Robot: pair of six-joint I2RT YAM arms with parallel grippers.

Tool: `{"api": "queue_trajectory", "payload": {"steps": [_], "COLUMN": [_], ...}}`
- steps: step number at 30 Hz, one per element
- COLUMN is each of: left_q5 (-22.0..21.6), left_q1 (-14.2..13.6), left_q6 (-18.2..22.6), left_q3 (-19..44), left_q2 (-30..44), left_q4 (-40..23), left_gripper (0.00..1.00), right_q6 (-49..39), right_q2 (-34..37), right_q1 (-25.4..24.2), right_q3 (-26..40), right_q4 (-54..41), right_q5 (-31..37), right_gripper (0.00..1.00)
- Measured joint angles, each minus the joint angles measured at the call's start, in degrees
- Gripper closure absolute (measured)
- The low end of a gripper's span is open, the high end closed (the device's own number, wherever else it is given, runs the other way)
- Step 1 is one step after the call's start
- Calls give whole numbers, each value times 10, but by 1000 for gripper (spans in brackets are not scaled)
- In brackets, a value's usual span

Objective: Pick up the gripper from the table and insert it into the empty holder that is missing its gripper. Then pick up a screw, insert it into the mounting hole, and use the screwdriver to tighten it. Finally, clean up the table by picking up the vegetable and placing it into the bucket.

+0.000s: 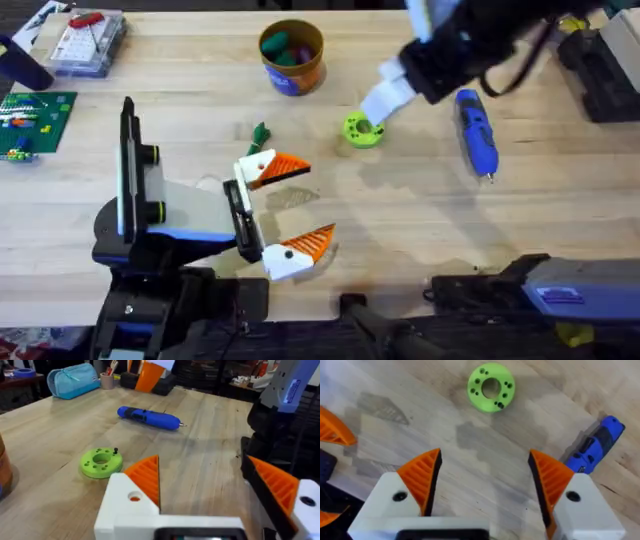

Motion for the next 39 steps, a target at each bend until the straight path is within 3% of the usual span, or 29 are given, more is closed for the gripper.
{"api": "queue_trajectory", "payload": {"steps": [5,11,25,39], "left_q5": [0,0,0,0], "left_q1": [0,0,0,0], "left_q6": [0,0,0,0], "left_q3": [0,0,0,0], "left_q2": [0,0,0,0], "left_q4": [0,0,0,0], "left_gripper": [11,11,11,11], "right_q6": [7,15,24,52], "right_q2": [-50,-56,-42,-27], "right_q1": [-23,-29,-29,-59], "right_q3": [-72,-139,-173,-263], "right_q4": [30,77,148,268], "right_q5": [-5,-6,-10,-10], "right_gripper": [9,10,9,9]}}
